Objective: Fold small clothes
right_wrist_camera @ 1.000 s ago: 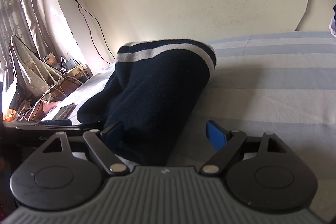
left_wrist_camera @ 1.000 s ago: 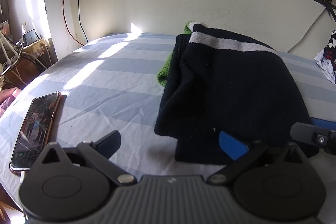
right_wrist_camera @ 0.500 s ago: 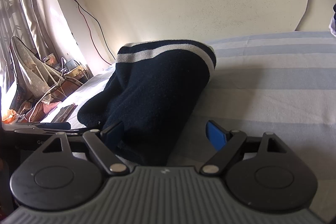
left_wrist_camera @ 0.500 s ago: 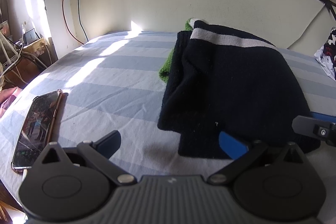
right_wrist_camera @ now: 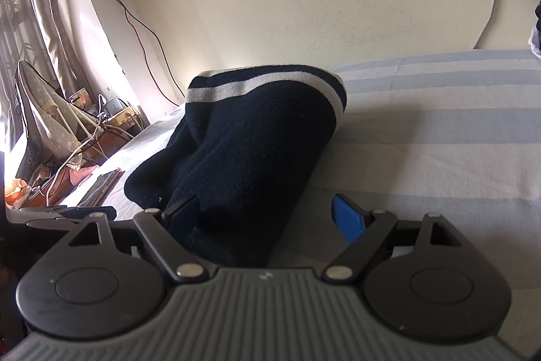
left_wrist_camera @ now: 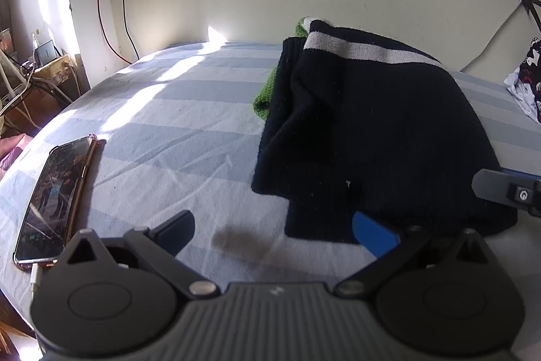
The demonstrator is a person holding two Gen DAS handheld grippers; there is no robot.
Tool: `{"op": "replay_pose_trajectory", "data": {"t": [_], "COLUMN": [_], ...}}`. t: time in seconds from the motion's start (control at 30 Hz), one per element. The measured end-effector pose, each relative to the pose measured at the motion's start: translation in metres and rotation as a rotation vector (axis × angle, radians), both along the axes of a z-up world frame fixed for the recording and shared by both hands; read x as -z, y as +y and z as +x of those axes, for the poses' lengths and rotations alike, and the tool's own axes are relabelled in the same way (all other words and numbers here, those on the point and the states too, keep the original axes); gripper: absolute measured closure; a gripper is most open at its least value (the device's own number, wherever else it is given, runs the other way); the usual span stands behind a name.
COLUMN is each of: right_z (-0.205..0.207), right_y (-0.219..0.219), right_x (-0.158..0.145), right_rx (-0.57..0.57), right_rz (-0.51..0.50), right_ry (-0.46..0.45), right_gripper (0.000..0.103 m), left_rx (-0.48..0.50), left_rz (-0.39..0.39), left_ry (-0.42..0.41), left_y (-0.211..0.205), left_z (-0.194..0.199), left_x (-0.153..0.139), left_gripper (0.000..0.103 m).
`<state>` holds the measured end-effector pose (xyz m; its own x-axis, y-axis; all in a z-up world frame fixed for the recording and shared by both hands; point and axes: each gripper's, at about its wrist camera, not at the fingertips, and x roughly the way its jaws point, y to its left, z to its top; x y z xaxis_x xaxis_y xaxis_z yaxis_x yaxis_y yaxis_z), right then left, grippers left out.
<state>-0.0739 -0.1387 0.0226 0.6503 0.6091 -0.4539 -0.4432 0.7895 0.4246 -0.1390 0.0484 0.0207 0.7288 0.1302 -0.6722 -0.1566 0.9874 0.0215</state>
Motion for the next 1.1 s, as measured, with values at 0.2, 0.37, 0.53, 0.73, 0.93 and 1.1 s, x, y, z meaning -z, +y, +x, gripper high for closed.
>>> {"op": "replay_pose_trajectory", "data": {"t": [0.2, 0.37, 0.53, 0.73, 0.93, 1.1], "right_z": [0.000, 0.000, 0.000, 0.000, 0.000, 0.000], "right_y": [0.000, 0.000, 0.000, 0.000, -0.001, -0.001], "right_x": [0.000, 0.000, 0.000, 0.000, 0.000, 0.000], "right_rx": [0.000, -0.001, -0.001, -0.001, -0.001, -0.001], "right_rz": [0.000, 0.000, 0.000, 0.001, 0.001, 0.001], "right_ry": [0.000, 0.000, 0.000, 0.000, 0.000, 0.000], "right_gripper": [0.016, 0.016, 0.016, 0.016, 0.016, 0.016], "left_rx": [0.002, 0.005, 0.006, 0.009, 0.017, 0.017], "left_rz": [-0.006, -0.013, -0.018, -0.018, -0.027, -0.056], "left_ry": [0.002, 0.005, 0.008, 0.010, 0.012, -0.001], "left_y": [0.001, 0.002, 0.003, 0.003, 0.004, 0.013], "left_z": [0.000, 0.000, 0.000, -0.001, -0.002, -0.005], "left_x": [0.000, 0.001, 0.001, 0.000, -0.002, -0.011], "left_gripper": [0.000, 0.000, 0.000, 0.000, 0.000, 0.000]}}
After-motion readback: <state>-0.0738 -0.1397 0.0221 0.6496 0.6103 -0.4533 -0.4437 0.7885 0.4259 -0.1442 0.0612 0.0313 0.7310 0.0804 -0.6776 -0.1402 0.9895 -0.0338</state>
